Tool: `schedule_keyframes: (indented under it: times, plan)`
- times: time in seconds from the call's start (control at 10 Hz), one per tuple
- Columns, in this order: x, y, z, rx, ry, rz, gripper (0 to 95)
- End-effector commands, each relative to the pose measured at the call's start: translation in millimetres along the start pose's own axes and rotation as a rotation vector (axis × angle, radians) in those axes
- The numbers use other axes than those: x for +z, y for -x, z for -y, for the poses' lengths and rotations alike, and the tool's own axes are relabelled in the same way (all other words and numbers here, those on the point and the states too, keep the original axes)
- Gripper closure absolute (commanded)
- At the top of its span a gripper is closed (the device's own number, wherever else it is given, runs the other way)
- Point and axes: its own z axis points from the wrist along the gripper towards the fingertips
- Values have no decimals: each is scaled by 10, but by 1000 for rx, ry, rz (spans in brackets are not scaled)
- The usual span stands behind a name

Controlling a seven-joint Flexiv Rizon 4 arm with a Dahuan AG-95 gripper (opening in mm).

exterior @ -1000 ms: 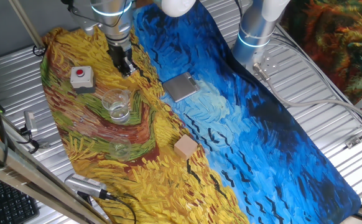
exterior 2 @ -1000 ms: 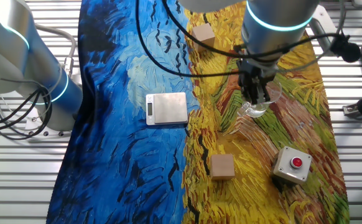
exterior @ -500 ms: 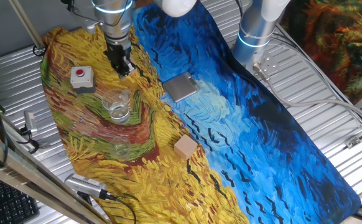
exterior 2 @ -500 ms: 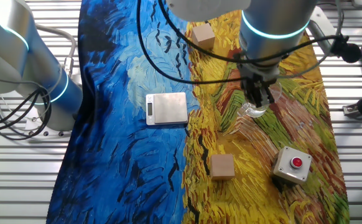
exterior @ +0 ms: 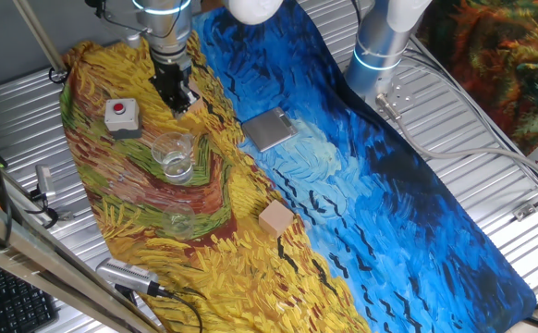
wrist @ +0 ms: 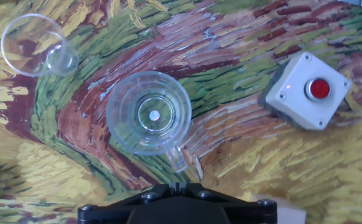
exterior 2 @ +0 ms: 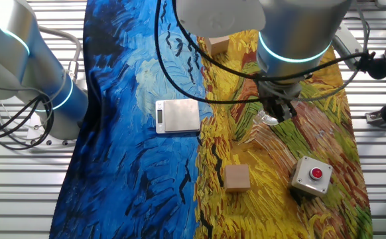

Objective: Pour the water from one cup into another empty cup

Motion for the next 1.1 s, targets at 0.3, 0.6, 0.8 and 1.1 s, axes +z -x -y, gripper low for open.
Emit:
schedule_keyframes:
  times: [0.3,0.6,0.8,1.1]
  plan:
    - [111,23,32,-53,16,-8,950]
    - [127,33,25,-59,35,20,950]
    - [128,33,24,-61,38,36,950]
    - [193,70,-13,-54,33,36,950]
